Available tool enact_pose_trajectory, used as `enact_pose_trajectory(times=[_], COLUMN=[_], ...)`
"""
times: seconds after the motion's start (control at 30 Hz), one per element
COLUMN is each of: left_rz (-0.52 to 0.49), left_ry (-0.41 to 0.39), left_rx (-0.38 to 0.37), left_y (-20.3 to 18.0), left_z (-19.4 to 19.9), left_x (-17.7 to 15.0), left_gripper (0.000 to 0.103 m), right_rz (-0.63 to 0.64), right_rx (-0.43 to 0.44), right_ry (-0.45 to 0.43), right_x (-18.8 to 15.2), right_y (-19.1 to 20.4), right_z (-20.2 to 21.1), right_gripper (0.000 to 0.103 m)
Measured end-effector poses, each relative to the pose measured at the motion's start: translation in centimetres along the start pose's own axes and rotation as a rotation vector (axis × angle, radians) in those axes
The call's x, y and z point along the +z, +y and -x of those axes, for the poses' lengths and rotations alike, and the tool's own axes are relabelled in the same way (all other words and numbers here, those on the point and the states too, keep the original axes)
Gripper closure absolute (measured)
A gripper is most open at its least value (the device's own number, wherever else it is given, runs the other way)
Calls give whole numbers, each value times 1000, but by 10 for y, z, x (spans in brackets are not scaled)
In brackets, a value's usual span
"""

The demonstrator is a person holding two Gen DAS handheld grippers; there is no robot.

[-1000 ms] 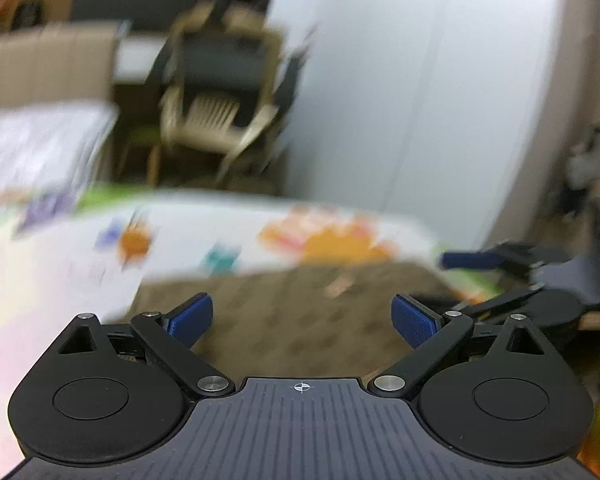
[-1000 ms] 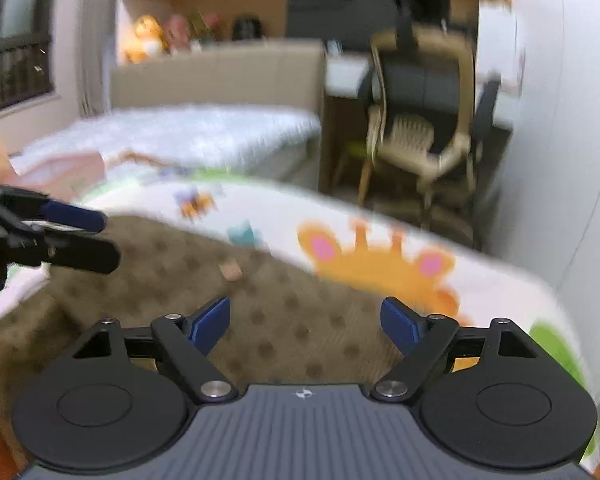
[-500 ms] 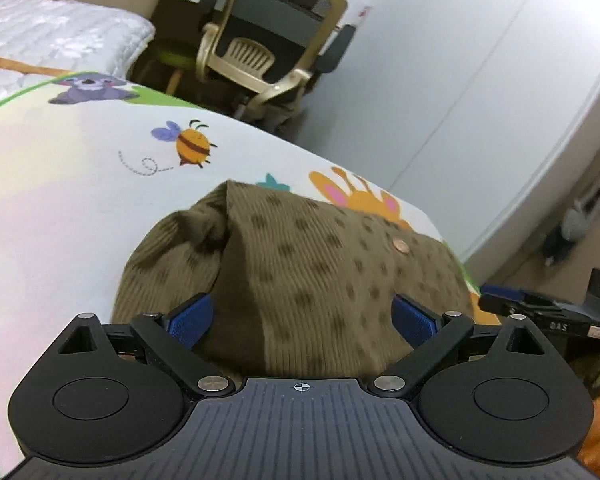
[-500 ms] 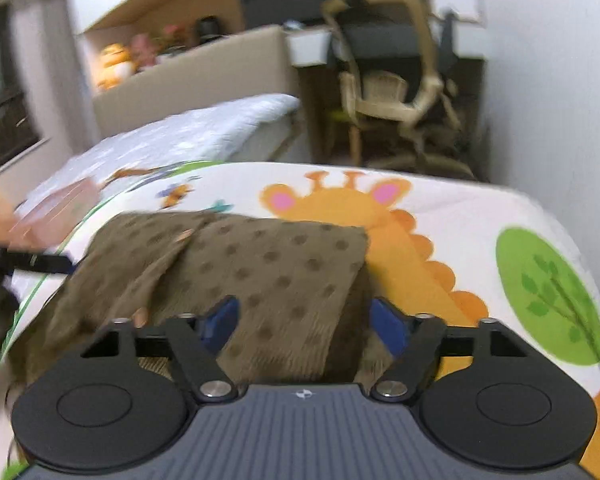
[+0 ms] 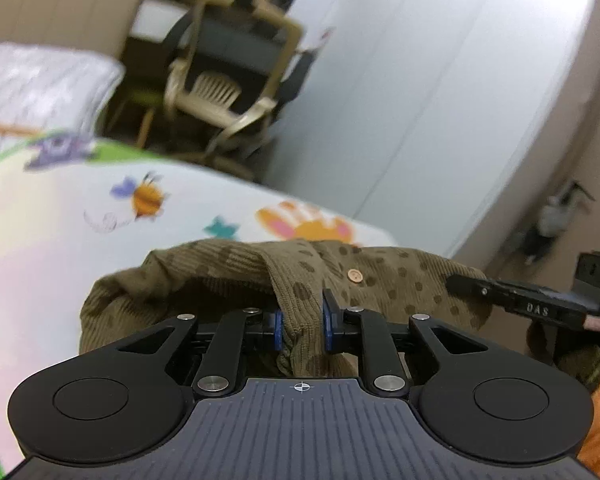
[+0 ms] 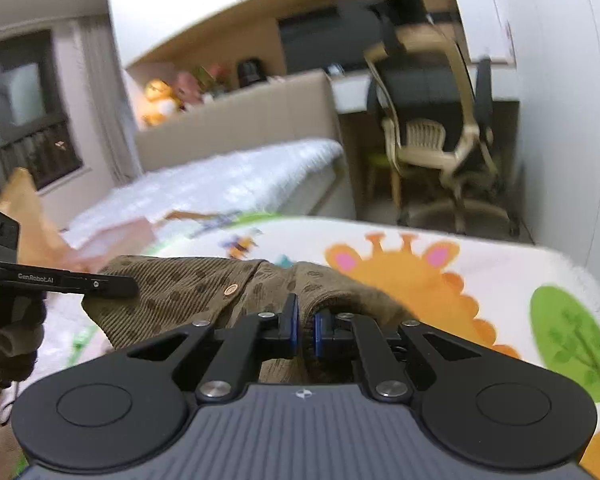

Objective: Fold clothes

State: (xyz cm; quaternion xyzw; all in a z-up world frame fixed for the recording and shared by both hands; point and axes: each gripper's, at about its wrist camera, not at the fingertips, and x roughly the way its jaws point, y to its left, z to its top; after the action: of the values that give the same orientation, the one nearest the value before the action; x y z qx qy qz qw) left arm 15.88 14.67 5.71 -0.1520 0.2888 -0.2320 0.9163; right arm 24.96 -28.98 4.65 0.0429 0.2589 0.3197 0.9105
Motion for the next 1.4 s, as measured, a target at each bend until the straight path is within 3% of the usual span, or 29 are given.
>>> enact_pose_trajectory(times=[0.1,0.27,0.33,0.4,0.43,0.53,0.6,0.7,0.8,0.87,0.93,1.03,1.2,1.33,1.4], left_rz=[-28,44,95,132,150,275,368,428,385,354,328,297,294,325,332], left_ry=[29,150,154,82,50,-2,27,112,118,73,11,-70,-189,-146,-91], left_rx=[-5,24,7,-28,-46,-83,-116,-168,-222,-257,-278,-273,-243,-175,-184], left_y=[-11,7,19,31,38,61,72,72,53,42,35,34,47,60,60], left_z=[18,16,20,29,29,14,-9,-45,-57,-47,-31,-8,30,35,23], left_x=[-21,-68,-76,-71,-68,-60,-62,-65,-49,-28,-11,4,1,-8,-17], left_gripper=[77,51,37,14,10,9,9,9,9,9,9,9,6,6,6], right_rz=[-10,-34,-40,-40,-35,-18,-16,-4,22,85,134,141,145,156,156], right_rx=[11,-51,-74,-92,-89,-70,-26,59,49,13,-1,7,17,16,16], right_ry=[28,190,191,164,132,43,16,52,123,126,120,134,141,146,146], right_x=[-14,-69,-75,-74,-70,-59,-55,-63,-82,-92,-96,-98,-100,-101,-101], right_y=[2,-10,-13,-16,-14,-6,4,20,29,37,45,47,49,51,52], right_z=[23,14,18,26,29,36,29,1,-30,-39,-40,-41,-43,-44,-43], right_gripper=[96,91,79,64,55,46,40,37,34,32,21,15,10,8,7])
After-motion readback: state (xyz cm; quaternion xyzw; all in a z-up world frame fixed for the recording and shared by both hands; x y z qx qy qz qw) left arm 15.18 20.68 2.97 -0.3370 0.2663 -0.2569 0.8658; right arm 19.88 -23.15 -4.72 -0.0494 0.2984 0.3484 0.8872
